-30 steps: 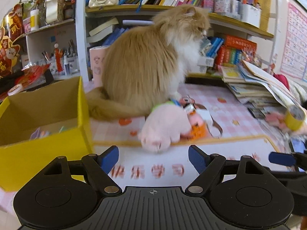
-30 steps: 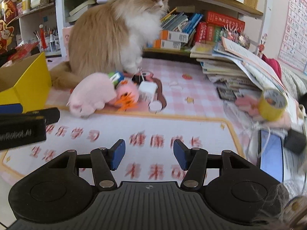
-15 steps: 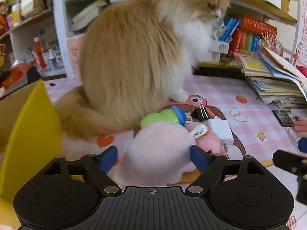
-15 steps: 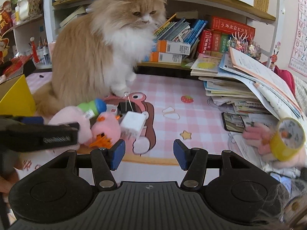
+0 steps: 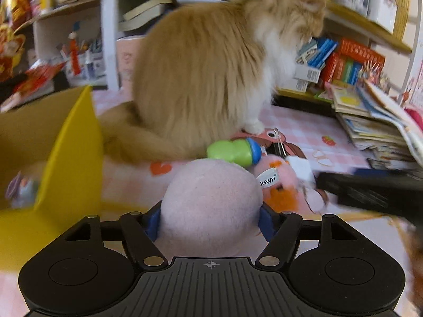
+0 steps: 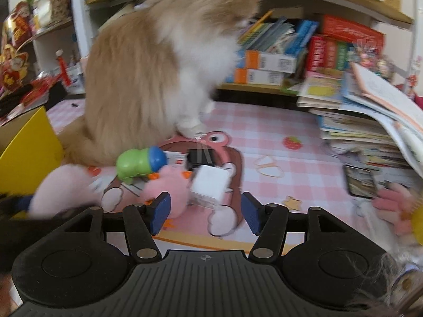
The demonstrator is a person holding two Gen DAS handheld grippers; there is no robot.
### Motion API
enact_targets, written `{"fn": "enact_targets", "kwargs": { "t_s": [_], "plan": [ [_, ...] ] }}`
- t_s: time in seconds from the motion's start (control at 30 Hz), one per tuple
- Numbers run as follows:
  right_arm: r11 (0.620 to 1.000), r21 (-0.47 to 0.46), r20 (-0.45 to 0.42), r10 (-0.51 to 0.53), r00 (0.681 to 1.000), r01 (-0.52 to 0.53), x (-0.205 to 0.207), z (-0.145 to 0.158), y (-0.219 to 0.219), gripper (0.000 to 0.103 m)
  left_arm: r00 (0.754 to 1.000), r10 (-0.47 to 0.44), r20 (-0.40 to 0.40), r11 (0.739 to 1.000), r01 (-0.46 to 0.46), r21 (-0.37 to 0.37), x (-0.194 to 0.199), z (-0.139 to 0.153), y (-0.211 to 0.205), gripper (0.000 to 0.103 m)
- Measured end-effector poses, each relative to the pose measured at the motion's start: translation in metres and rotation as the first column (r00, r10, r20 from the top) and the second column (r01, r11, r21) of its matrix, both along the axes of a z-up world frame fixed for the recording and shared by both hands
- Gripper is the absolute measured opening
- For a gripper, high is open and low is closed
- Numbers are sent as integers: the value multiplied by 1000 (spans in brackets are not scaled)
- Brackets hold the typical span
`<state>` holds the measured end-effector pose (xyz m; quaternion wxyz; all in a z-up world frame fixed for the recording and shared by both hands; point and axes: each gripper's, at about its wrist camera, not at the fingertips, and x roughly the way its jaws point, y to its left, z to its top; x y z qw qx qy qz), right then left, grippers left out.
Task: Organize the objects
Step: 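Grasp the large pink plush pig with the left tool while the right tool grasps the small pink plush toy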
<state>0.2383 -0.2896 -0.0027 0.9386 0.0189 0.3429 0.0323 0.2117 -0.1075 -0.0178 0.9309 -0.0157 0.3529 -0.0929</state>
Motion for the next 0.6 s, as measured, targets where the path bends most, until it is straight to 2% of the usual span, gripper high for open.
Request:
{"fn": "enact_targets", "kwargs": {
  "t_s": [0.17,0.3,0.37,0.6],
  "plan": [
    [995,11,-38,97,995,-96,35,-12,24,59,996,88,-32,994,-90,-61,-43,6,25,70],
    [985,-36,-81,165,983,-168,59,-26,45,61,988,147,-48,985,-151,-81,-73,10,41,70],
    [983,-75,-106,161,981,-169,67,-34,53,63,984,170,-49,982,-173,-80,-83,12,49,70],
    [972,-178,-73,144,987,-154,71,-43,58,63,971,234,-42,966,-237,-102,-100,13,75,71]
  ]
}}
